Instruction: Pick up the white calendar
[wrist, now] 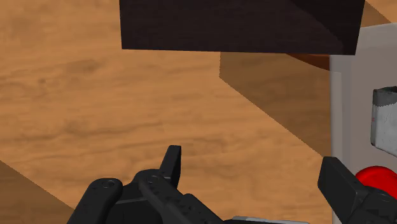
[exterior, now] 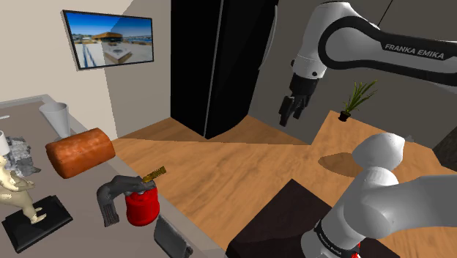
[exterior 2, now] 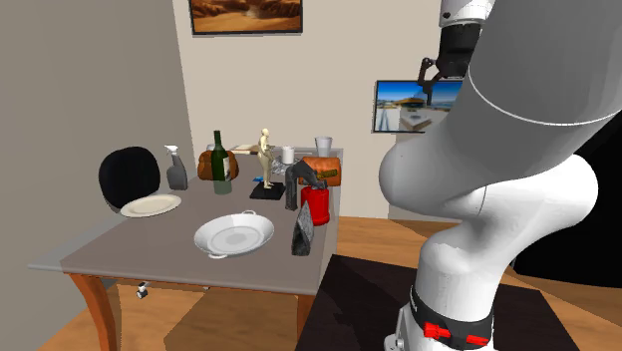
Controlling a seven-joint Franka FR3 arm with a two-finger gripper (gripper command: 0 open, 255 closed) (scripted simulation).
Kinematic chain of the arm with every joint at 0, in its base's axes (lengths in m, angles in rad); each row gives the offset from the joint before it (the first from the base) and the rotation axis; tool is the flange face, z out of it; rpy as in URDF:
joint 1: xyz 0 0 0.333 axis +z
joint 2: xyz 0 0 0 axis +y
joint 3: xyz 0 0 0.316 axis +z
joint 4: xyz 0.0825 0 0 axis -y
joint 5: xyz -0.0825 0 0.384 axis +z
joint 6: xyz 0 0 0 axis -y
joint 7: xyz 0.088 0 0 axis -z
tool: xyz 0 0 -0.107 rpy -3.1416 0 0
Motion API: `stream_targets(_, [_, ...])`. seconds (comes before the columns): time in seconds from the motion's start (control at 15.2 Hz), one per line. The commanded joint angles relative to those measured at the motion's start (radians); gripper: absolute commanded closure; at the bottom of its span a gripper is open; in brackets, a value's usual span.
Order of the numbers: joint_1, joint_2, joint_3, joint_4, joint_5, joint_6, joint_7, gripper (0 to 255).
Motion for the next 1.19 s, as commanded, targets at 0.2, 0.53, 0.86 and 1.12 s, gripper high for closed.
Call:
stream_targets(0.2, [0.023,0.041,0.050,-0.033,0.029,0.069,0.048,0])
stream_targets(0.53, [0.058,0.136,0.134,-0.064,0.071,0.188,0.127,0])
stream_targets(0.86, [0.088,0.262,0.217,-0.064,0.096,0.308,0.207,0])
stream_targets(1.12, [0.106,0.382,0.282,-0.042,0.098,0.399,0.275,0])
